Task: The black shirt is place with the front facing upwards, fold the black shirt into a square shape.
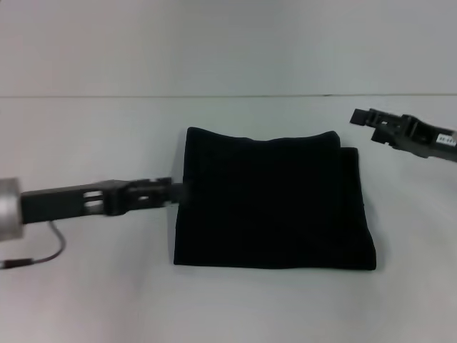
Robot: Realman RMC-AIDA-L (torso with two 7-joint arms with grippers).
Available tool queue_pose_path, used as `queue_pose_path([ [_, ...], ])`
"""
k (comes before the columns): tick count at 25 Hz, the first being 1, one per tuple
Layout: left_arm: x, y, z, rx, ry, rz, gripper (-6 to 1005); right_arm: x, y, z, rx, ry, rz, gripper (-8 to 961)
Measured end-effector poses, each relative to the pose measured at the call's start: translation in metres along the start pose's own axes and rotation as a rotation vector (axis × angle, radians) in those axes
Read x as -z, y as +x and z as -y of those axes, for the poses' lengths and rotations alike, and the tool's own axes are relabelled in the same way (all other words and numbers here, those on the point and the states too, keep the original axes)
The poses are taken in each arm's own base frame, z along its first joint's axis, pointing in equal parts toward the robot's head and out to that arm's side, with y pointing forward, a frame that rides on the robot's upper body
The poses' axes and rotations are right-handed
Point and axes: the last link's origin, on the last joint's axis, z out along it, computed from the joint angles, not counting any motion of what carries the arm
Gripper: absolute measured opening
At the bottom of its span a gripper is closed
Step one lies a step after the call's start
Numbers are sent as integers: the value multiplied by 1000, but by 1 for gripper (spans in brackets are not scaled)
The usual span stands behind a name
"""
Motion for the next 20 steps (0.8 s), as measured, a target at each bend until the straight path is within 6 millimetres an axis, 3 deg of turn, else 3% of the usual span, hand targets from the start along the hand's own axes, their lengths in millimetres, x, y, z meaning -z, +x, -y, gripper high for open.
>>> queue_pose_path([
  [4, 22, -16, 1, -200, 82, -32, 965, -10, -17, -3, -66, 92, -92, 851],
  [8, 32, -27, 3, -299, 133, -67, 965, -26, -23, -12, -69, 151, -155, 849],
  [13, 34, -31, 4, -311, 137, -85, 965, -43, -30, -18, -32, 250, -201, 845],
  [20, 29, -33, 2, -309, 110, -56, 965, -51, -34, -20, -10, 310, -205, 840],
])
